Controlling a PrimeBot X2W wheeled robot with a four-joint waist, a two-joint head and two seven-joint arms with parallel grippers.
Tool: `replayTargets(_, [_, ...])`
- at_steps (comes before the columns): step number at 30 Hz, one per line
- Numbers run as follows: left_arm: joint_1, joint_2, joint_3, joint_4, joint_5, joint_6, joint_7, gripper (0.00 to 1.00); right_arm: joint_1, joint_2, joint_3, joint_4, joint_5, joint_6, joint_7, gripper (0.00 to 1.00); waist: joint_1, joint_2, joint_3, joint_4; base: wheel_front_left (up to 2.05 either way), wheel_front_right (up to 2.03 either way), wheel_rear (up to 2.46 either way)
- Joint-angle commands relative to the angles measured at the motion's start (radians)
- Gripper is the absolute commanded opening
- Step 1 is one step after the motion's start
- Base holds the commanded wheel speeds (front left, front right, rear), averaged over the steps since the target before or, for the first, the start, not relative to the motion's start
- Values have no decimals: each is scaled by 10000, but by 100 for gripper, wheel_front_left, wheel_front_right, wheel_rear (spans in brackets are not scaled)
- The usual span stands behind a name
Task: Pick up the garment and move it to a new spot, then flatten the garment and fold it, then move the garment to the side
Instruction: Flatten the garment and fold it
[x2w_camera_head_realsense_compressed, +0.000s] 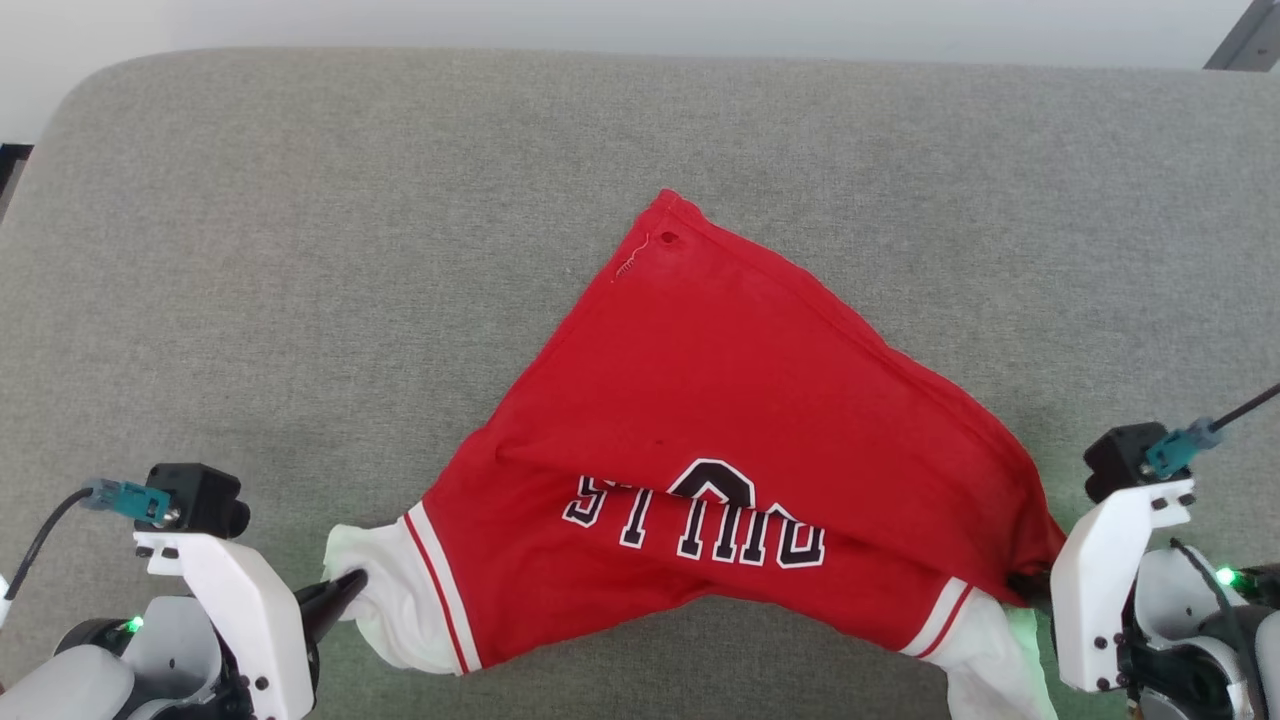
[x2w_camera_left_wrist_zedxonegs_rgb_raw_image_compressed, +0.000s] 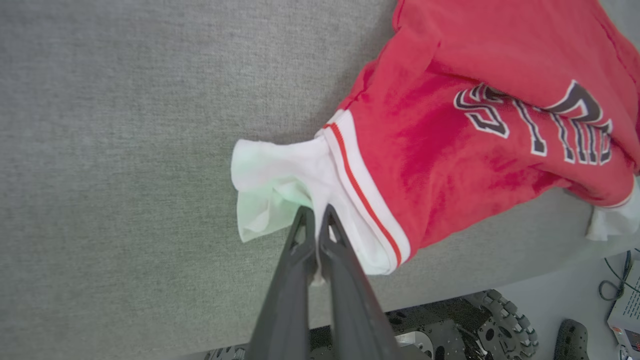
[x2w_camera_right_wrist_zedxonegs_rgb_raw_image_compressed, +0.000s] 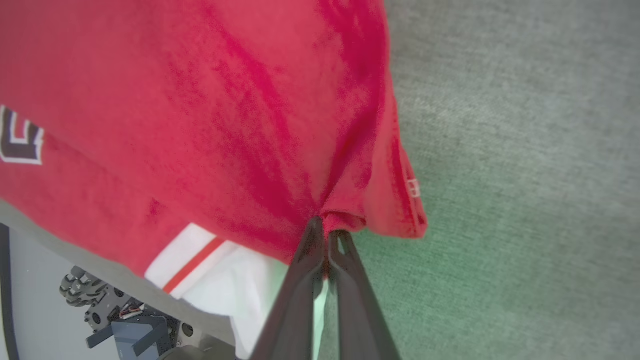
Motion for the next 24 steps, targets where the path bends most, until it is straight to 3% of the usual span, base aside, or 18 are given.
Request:
replayTargets(1, [87,-29,-9,11,-38,-46,-14,0,12,-74,115,182,-127,-3,-284,100,0,-1,-28,25,0,0,0])
replayTargets(6, [178,11,-25,43,-16,-55,-51,0,-102,-138,0,10,-152,-3,-383,100,0,-1,-139,51,0,0,0])
replayTargets(18, [312,104,32,-152,-1,-21,-199,0,-764,25,-244,-2672,-300,-3,-797,100,0,-1,-110,186,0,0,0])
replayTargets(24, [-26,-90,-89,-109,178,-180,-82,0,-1818,-158,457,-2445,-574,-3,-1891,100,0,-1,98,568,0,0,0])
